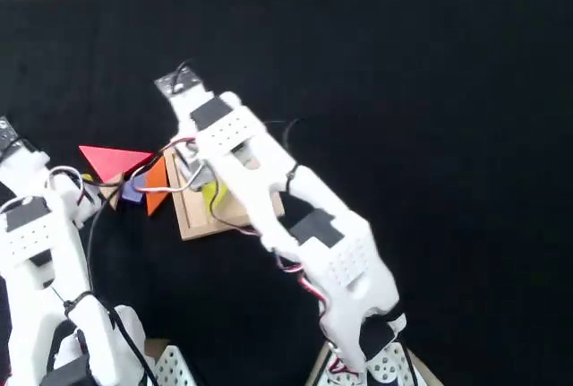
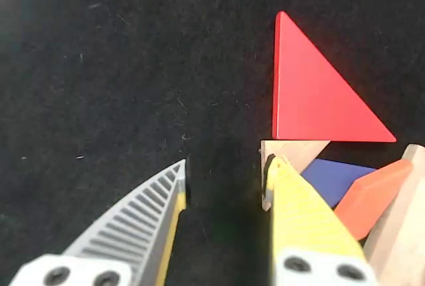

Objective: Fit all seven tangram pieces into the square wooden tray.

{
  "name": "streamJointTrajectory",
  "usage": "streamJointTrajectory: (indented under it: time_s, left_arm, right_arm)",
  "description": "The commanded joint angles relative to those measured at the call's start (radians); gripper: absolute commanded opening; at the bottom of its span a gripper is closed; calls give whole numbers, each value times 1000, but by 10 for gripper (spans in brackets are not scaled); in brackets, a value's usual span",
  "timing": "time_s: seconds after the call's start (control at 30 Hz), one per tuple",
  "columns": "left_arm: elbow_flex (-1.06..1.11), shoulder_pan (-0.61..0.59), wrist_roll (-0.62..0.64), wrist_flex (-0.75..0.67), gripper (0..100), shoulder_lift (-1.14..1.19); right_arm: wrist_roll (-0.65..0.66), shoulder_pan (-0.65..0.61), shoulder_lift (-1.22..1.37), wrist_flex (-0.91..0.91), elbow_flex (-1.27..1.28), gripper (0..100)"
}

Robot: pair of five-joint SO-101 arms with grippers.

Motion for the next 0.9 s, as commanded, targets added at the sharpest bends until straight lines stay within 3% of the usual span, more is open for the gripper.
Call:
streamJointTrajectory:
  time_s: [0.0, 0.2, 0.5, 0.57, 0.73, 0.87]
  left_arm:
    - [22, 18, -9, -77, 202, -35]
    - [22, 13, -9, -80, 202, -32]
    - [24, 19, -9, -81, 202, -31]
    - [28, 19, -9, -81, 202, -31]
    - [31, 19, -9, -83, 202, -29]
    - [31, 19, -9, -83, 202, -29]
  right_arm:
    - [-61, -49, 18, -3, -104, 154]
    - [-84, -91, 62, 20, -134, 364]
    - [-23, -80, 64, 203, -335, 342]
    - [23, -29, 65, 249, -389, 295]
    - [89, 124, 102, 273, -407, 5]
    - [91, 137, 196, 267, -380, 38]
